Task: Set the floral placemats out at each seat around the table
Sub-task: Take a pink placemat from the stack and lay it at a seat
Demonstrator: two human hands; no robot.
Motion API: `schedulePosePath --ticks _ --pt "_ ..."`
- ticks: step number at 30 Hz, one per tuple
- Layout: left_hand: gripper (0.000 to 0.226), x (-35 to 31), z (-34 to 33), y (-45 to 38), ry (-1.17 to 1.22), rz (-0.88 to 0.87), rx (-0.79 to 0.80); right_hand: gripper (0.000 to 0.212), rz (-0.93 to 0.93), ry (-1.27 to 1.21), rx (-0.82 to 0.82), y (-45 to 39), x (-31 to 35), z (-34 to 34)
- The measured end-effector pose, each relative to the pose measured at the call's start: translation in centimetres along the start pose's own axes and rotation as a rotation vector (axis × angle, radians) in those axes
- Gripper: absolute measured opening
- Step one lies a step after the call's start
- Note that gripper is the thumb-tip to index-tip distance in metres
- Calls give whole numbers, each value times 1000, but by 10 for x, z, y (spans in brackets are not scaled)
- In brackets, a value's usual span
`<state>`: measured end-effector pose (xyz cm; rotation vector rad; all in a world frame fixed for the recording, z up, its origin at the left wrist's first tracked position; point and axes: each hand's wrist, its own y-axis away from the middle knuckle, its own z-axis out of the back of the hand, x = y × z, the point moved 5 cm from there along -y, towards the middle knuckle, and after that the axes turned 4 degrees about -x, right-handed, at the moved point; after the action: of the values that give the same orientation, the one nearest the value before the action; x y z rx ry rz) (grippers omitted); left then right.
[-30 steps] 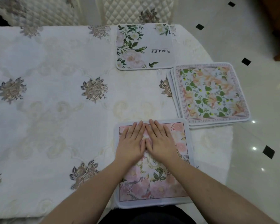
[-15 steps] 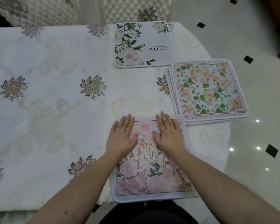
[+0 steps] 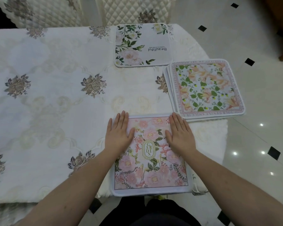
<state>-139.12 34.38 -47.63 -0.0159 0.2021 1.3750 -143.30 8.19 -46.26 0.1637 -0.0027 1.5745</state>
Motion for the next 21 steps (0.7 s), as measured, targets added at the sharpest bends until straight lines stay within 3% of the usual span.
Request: schedulePosePath --ticks 6,9,13,21 --pt "70 1 17 20 16 78 -72 62 -55 -114 -52 11 23 8" --pt "62 -30 13 33 113 24 -53 61 -39 -210 -38 19 65 5" --pt "61 -68 -6 56 131 -103 8 60 35 -157 17 32 105 -8" --pt "58 -69 -16 63 69 -92 20 62 74 -112 44 41 98 -22"
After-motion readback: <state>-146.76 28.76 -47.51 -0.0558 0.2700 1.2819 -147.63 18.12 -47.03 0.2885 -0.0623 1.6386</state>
